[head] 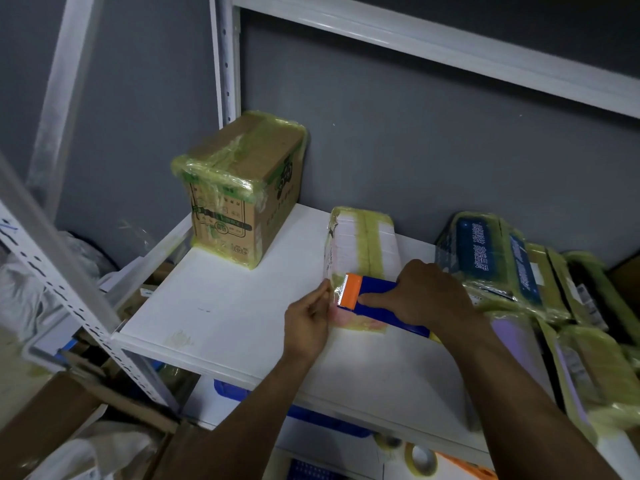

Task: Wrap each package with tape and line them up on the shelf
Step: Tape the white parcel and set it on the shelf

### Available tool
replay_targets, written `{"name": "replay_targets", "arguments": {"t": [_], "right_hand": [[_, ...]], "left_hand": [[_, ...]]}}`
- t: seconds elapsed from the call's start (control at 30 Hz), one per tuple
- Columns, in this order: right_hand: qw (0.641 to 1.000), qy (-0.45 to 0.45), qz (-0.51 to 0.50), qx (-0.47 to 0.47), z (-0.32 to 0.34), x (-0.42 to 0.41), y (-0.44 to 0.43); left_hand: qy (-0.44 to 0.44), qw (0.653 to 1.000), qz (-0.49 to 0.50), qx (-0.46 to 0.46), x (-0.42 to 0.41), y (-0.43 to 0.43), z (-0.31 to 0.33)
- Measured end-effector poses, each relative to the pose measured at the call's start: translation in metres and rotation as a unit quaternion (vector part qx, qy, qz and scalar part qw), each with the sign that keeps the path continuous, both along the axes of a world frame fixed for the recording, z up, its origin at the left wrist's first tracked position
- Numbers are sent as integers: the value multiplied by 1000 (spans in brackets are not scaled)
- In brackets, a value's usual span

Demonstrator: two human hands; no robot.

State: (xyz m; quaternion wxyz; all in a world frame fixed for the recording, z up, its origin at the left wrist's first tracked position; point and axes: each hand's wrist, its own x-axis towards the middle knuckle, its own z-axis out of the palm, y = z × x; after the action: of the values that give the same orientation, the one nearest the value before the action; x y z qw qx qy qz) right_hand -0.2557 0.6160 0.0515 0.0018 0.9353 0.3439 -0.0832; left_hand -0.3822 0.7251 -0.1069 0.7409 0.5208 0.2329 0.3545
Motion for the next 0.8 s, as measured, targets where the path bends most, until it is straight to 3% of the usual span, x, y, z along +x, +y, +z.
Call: {"name": "replay_targets", "arguments": {"t": [0.17,0.27,0.47,0.57,0.67,0.8], "right_hand": [[999,26,2,26,1,7,-9],[999,30,4,26,1,8,-15],[999,31,27,31,0,14,-26],[999,28,24,33,-1,15,-29],[999,24,24,22,-1,13,-30],[999,30,13,22,-2,13,-34]], "left_hand": [[3,997,-60,51,-6,-5,-7],[17,986,-90,139,-12,8,-6],[76,926,-94,357,-11,43,8],[45,905,-135,400,-8,49,16],[52,865,-99,490,-5,56,20],[56,852,-62,517,-2,61,24]]}}
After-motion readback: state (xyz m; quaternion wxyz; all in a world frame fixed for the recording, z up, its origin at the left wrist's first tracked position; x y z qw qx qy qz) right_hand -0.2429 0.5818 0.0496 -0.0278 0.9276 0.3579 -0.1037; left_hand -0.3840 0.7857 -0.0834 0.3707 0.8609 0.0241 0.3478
